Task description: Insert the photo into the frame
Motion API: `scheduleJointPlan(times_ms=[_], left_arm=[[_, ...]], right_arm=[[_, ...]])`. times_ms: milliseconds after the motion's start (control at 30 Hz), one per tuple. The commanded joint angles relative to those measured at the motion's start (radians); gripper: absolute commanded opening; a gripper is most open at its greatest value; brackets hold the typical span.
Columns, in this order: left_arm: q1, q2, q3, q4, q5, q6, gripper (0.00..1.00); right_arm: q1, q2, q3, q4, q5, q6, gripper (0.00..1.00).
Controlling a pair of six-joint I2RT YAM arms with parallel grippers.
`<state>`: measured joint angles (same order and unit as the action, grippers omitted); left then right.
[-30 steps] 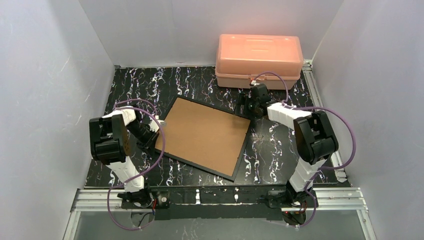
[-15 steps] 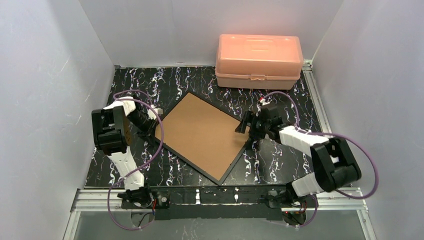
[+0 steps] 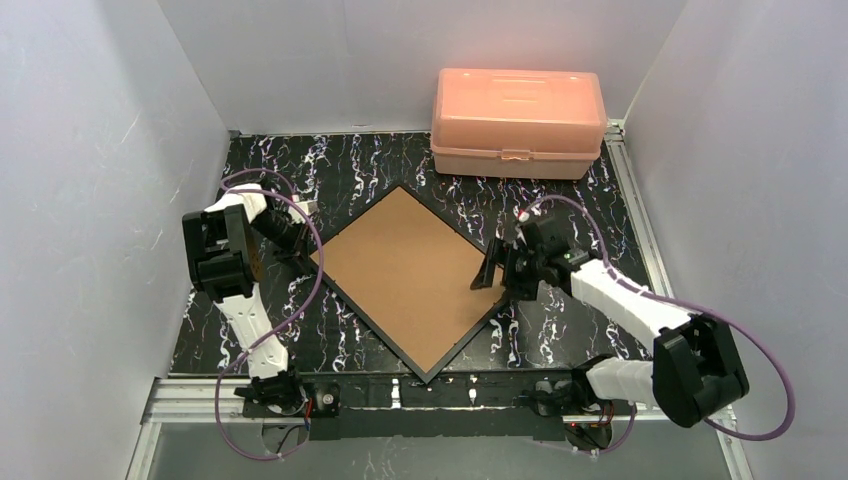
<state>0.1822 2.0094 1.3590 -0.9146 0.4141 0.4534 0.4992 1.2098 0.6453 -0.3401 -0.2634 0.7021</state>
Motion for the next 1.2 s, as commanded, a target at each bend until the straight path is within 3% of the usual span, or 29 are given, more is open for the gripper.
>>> scheduleJointPlan(times_ms=[0,200,500,867,1167], left_arm=[[0.015,-0.013,-0.026,0.052,0.016,0.046,0.0],[0.009,-0.085,-0.109,0.006,0.059,0.111,0.01],[-0.026,-0.063,-0.124,0.034,0.068,0.081,0.01],[-0.05,0.088,0.013,0.071,0.04,-0.015,0.0],[-0.05,0.149,0.14,0.054,0.054,-0.058,0.0]], right_arm=[[-0.028,0.073,0.247,-0.141,0.035,-0.112,0.95],[-0.108,0.198,0.357,-0.041,0.118,-0.199,0.96],[-0.176,0.376,0.288,0.149,0.131,-0.239,0.96],[-0.146,0.294,0.063,0.24,-0.028,-0.092,0.96],[0.006,0.238,-0.016,0.291,-0.014,0.034,0.95]])
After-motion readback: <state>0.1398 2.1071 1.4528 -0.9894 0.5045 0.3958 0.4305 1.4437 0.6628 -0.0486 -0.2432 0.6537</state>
